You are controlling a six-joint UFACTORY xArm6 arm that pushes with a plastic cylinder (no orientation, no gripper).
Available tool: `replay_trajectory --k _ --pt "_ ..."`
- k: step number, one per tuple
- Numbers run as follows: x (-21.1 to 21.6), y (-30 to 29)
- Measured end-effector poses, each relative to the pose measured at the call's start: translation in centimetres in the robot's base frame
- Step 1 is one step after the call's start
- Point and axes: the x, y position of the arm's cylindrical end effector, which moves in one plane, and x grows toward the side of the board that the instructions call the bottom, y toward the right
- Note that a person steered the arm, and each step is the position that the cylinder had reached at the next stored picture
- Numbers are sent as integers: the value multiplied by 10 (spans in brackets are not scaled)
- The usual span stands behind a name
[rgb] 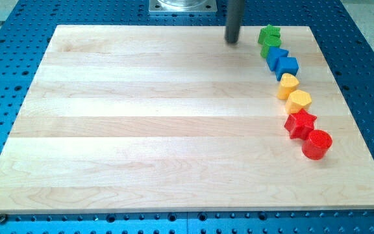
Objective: Separate the green blocks
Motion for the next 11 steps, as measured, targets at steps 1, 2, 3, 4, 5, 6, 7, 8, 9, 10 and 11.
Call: replay_trajectory --k 1,2,3,4,5,6,7,8,9,10,11 --pt "-22 27" --pt "-22 57" --pt "-22 116" --pt "-16 111" --pt "11 63" --pt "22 64" --pt "24 133" --pt "36 107" --pt "38 32" --pt "40 -54" --pt "42 -99"
